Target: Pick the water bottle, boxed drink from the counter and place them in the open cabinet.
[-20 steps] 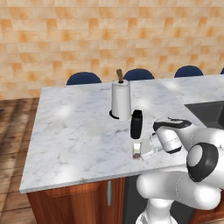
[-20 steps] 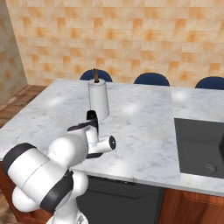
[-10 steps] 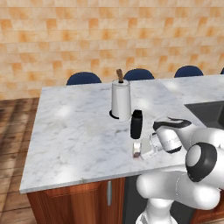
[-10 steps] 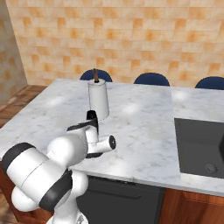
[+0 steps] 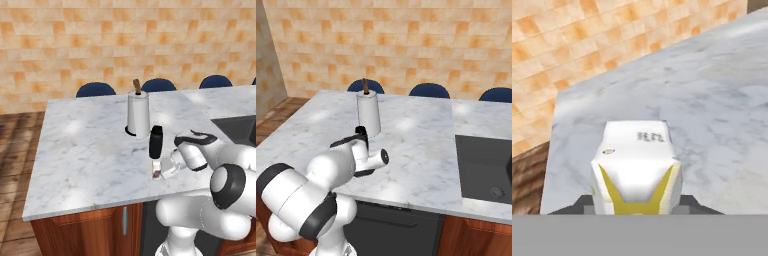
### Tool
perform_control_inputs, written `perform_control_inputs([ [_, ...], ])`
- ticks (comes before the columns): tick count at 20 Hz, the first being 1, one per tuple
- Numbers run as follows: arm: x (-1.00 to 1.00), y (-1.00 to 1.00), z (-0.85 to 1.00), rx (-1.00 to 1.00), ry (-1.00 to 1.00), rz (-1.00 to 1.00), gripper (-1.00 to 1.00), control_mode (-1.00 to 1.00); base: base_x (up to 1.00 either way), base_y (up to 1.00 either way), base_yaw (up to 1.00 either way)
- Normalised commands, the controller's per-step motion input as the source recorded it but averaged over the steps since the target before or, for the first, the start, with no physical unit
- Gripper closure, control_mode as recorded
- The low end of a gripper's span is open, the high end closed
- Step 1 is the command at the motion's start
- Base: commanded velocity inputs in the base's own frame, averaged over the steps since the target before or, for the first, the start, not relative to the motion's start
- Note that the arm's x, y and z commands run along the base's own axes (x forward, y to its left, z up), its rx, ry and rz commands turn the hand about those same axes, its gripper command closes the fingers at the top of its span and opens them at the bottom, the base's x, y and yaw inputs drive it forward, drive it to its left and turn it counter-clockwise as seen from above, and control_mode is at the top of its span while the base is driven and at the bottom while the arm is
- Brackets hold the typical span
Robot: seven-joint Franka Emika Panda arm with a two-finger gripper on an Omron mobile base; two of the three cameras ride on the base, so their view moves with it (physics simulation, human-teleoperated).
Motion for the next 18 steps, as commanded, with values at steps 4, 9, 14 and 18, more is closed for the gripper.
perform_control_inputs([
  [4, 0.00, 0.00, 0.53, -0.10, 0.20, -0.04, 1.00, -1.00, 0.00, 0.00, 0.00],
  [9, 0.00, 0.00, 0.49, -0.14, 0.22, -0.09, 1.00, -1.00, 0.00, 0.00, 0.00],
  [14, -0.01, 0.00, 0.39, -0.13, 0.19, -0.17, 1.00, -1.00, 0.00, 0.00, 0.00],
  [18, -0.16, 0.00, 0.21, -0.14, 0.10, -0.20, 1.00, -1.00, 0.00, 0.00, 0.00],
])
